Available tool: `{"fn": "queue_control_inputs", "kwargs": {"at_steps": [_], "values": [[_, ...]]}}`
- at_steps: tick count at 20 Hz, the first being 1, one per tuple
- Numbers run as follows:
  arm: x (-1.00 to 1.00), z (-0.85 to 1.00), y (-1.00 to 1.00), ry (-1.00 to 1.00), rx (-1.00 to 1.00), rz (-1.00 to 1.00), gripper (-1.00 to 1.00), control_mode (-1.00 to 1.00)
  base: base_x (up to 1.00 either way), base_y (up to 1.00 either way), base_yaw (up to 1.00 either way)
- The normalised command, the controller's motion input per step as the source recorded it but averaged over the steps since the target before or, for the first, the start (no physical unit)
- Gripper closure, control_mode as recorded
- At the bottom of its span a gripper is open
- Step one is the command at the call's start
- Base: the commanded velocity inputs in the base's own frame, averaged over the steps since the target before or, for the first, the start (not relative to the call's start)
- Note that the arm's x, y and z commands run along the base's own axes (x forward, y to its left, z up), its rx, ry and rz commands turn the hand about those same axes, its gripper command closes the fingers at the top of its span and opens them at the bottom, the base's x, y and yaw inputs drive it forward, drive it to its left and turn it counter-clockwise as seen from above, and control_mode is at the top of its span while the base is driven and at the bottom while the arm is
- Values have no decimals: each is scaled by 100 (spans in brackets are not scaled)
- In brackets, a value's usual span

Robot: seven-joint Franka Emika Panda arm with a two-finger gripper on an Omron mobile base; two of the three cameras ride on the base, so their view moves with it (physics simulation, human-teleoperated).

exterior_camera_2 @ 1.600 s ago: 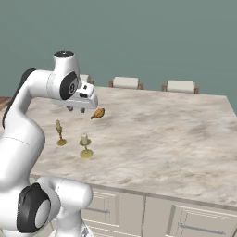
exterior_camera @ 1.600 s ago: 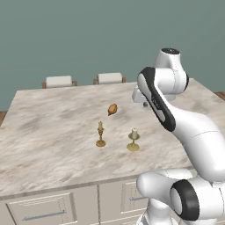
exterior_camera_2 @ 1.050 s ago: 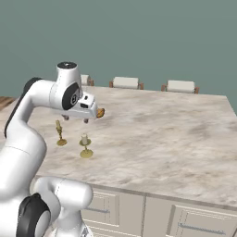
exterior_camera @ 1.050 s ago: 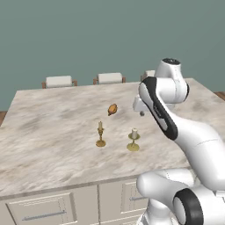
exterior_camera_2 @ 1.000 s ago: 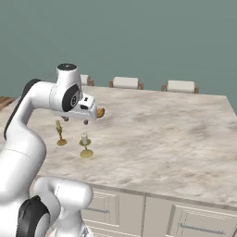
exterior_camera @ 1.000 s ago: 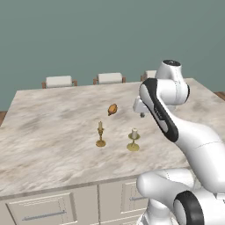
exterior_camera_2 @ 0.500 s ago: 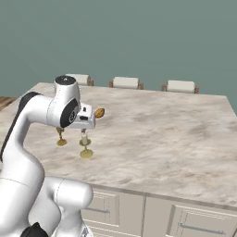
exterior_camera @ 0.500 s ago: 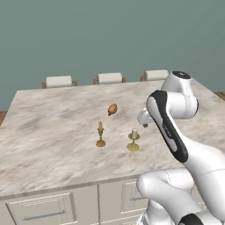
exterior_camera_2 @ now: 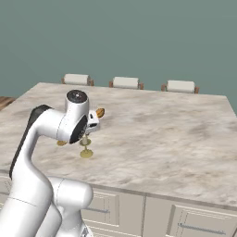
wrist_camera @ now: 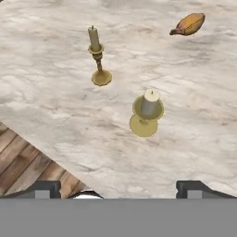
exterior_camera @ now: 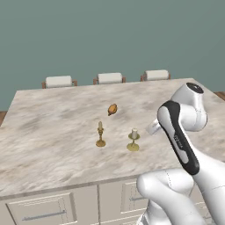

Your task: Pick the candle and candle from the dining table and place them in the open cabinet. Close the cabinet after placing the objects.

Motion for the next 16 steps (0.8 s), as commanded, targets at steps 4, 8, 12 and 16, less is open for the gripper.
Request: {"fn": "queue_control_inputs", "kwargs": {"at_steps": [4, 8, 12, 16], "values": [[3, -28, -21, -11, 0, 30, -100, -100, 0, 0, 0], [29, -37, -4, -5, 2, 30, -100, -100, 0, 0, 0], [31, -41, 0, 0, 6, 31, -100, -100, 0, 0, 0], [45, -41, 0, 0, 10, 29, -100, -100, 0, 0, 0]]}}
